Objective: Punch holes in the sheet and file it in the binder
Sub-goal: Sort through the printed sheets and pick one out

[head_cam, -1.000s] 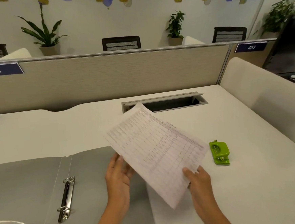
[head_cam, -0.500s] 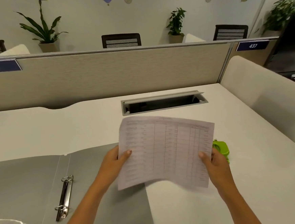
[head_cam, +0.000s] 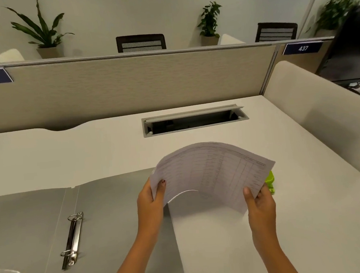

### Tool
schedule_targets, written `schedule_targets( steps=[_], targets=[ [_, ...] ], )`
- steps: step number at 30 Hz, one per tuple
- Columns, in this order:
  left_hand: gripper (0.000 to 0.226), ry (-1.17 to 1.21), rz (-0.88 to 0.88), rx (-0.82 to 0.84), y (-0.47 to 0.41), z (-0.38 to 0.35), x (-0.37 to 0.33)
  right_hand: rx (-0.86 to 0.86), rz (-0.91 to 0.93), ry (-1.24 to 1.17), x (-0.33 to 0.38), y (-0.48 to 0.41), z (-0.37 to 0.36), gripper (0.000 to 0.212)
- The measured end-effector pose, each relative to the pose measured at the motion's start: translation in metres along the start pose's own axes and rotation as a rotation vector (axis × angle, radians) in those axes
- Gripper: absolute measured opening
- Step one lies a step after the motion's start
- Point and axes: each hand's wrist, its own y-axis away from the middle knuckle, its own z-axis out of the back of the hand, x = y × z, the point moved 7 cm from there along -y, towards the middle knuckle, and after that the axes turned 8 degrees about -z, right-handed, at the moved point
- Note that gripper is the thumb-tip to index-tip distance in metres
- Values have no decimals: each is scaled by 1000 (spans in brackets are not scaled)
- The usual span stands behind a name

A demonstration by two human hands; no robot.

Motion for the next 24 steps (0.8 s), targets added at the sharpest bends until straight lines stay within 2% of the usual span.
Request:
schedule_targets(
  steps=[3,7,12,14,16,21,24],
  targets=[
    [32,16,-7,-31,0,1,-3,-15,22,-22,5,0,-1,34],
    [27,15,-47,-52,-3,6,-8,-19,31,-20,8,0,-1,32],
    [29,-135,-46,-8,-6,11,7,9,-11,85,-14,1,-3,29],
    [25,-183,-71,-16,-8,18,8,3,-19,136,-20,4,-4,28],
    [31,-214,-121,-19,-12,25,1,-11,-12,179,-20,6,-5,30],
    [31,-302,-292,3,-22,38,-31,-131,55,262,-8,12,-7,69],
    [54,-348,-425,20,-27,45,-56,-177,150,297,6,14,-13,87]
  ],
)
